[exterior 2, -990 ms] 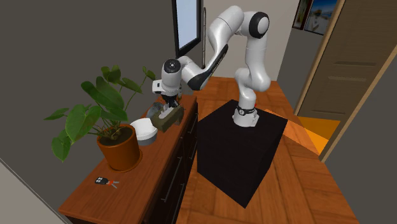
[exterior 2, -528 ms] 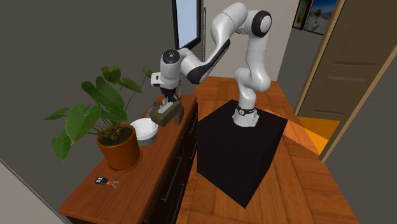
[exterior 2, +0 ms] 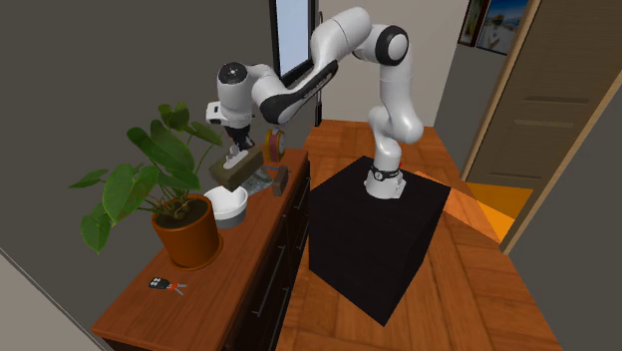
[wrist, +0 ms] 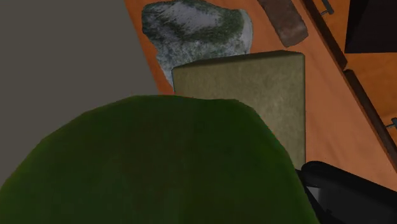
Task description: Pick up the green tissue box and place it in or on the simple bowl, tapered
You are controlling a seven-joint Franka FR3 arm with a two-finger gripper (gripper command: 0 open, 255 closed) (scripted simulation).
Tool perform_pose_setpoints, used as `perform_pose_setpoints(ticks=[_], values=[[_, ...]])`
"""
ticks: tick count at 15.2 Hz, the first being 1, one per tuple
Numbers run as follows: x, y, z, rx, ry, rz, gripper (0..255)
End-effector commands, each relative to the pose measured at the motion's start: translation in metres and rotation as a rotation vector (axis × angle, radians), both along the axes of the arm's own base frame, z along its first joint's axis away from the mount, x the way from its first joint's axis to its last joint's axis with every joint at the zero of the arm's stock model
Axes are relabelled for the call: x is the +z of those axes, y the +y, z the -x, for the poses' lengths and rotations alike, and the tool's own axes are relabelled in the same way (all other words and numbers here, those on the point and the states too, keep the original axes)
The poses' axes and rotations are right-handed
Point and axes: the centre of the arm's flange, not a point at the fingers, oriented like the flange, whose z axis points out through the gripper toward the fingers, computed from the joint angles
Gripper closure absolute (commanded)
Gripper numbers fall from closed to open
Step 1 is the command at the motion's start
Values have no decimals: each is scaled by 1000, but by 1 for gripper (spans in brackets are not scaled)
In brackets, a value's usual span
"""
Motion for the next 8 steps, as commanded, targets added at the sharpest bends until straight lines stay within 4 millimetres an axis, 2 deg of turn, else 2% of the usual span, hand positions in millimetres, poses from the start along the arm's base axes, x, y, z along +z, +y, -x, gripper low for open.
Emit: perform_pose_setpoints(ticks=[1, 5, 6, 8], values=[[5, -21, -18, 1, 0, 1, 255], [20, -61, -50, 1, 0, 1, 255], [21, -64, -52, 1, 0, 1, 255], [10, -64, -52, 1, 0, 0, 255]])
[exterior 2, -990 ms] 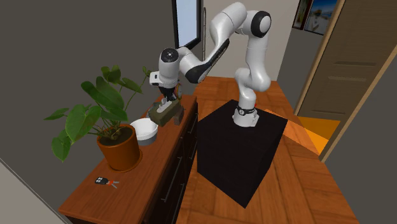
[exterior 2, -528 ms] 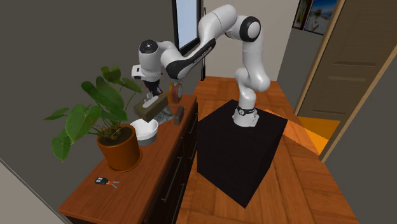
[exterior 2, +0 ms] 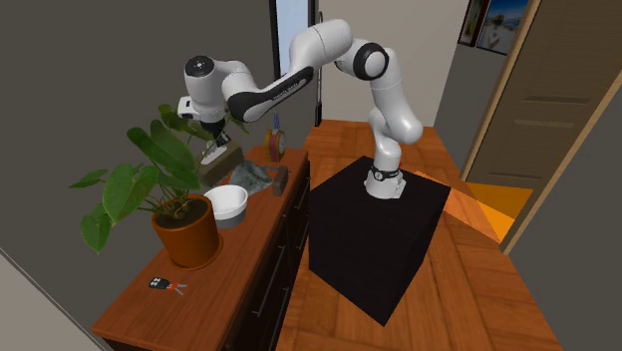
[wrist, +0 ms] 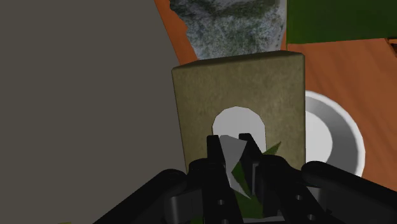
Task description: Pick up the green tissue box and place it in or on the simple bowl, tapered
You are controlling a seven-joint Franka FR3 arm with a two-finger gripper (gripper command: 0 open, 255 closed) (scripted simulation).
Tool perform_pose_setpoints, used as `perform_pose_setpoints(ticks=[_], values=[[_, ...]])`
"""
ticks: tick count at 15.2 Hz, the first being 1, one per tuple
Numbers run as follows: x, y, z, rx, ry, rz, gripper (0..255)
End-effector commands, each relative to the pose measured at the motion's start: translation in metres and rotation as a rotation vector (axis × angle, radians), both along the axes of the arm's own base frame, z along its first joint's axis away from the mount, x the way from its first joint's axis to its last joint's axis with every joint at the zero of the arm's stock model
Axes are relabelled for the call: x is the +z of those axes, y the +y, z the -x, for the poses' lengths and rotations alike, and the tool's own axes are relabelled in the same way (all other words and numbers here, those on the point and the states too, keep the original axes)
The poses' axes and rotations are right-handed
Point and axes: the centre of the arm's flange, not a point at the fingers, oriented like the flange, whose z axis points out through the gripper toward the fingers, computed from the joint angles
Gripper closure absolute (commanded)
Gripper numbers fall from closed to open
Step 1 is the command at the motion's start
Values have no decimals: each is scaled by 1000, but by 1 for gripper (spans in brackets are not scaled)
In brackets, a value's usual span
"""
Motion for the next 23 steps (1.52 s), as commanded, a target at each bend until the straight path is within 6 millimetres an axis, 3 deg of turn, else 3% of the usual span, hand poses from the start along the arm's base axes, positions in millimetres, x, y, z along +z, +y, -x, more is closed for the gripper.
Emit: perform_pose_setpoints(ticks=[1, 20, 23], values=[[-10, -1, -2, 0, 0, 0, 255], [-110, -1, -2, 0, 0, 0, 255], [-115, -1, -2, 0, 0, 0, 255]])
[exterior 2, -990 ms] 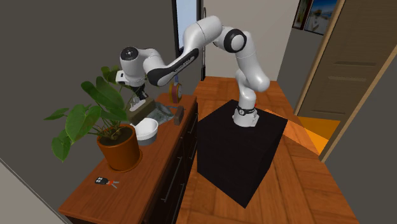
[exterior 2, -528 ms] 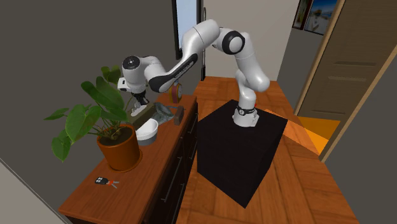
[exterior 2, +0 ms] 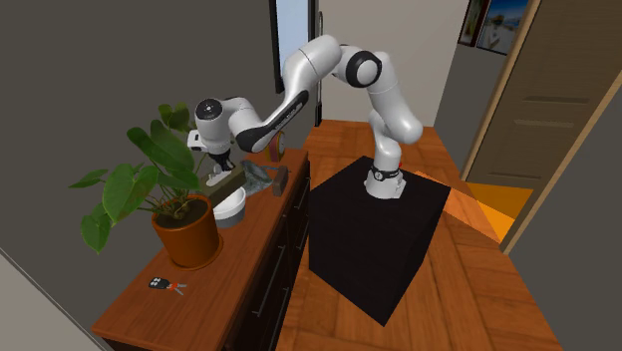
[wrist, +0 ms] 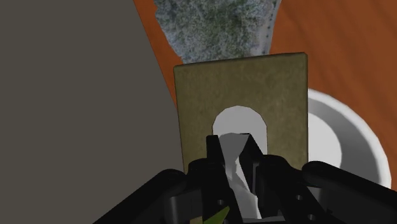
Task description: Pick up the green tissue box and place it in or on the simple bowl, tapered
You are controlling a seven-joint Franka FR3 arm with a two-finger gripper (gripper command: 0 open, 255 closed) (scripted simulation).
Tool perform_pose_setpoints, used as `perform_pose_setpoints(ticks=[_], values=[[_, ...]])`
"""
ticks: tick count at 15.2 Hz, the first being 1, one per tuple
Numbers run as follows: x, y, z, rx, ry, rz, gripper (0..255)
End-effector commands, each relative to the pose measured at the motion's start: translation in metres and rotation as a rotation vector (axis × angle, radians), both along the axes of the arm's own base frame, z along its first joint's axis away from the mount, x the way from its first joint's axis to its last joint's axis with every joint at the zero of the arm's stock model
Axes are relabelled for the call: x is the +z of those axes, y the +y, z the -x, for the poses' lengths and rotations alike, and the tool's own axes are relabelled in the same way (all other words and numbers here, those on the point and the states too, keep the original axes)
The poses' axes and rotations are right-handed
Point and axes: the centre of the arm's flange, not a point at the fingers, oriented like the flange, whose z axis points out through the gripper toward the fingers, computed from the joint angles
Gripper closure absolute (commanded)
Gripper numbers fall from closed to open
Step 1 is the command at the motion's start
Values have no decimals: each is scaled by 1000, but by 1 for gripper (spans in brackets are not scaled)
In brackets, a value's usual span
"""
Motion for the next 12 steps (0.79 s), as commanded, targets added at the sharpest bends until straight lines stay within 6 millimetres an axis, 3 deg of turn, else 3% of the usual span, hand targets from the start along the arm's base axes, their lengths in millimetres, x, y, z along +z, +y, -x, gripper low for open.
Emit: perform_pose_setpoints(ticks=[1, 5, 6, 11, 12], values=[[-7, 3, -1, 6, 4, -6, 255], [-7, 3, -1, 6, 4, -6, 255], [-8, 2, -1, 6, 3, -6, 0], [-7, 3, -1, 6, 4, -6, 0], [4, 9, -5, 6, 4, -6, 0]])
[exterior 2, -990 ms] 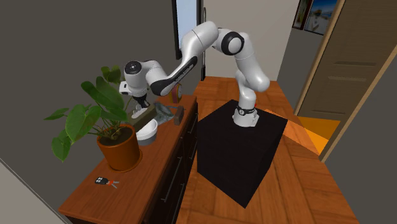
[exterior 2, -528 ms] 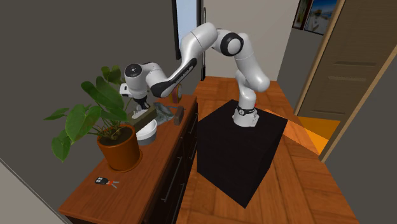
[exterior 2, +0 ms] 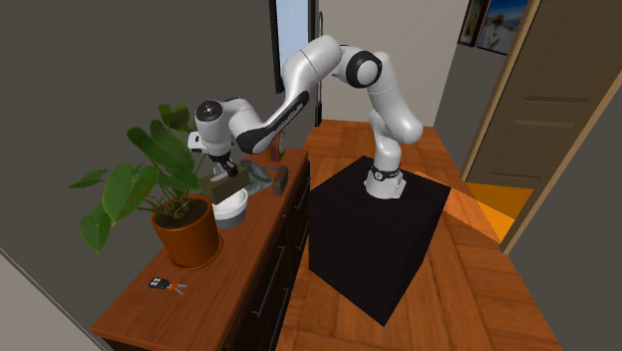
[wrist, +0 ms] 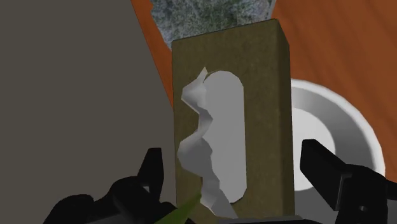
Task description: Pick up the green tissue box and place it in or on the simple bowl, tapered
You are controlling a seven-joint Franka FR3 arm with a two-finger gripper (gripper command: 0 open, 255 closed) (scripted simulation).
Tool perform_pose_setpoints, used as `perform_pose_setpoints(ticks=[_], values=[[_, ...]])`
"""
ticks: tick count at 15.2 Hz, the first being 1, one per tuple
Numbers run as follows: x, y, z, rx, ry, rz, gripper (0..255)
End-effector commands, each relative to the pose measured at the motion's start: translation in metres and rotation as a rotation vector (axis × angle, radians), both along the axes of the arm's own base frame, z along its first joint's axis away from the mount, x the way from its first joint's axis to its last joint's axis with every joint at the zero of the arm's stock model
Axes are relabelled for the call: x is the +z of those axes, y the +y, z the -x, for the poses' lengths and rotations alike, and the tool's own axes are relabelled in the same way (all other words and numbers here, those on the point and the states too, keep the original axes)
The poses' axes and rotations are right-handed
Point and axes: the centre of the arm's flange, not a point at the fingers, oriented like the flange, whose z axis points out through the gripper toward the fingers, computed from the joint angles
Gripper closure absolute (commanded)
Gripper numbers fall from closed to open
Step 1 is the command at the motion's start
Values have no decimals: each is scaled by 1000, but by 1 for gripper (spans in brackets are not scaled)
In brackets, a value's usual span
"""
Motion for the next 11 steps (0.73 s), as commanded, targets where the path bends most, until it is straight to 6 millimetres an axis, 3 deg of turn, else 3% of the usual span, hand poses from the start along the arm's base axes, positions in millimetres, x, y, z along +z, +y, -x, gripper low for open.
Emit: perform_pose_setpoints(ticks=[1, 3, 11], values=[[18, 10, -5, 0, 0, 0, 0], [38, 22, -11, 0, 0, 0, 0], [38, 22, -11, 0, 0, 0, 0]])
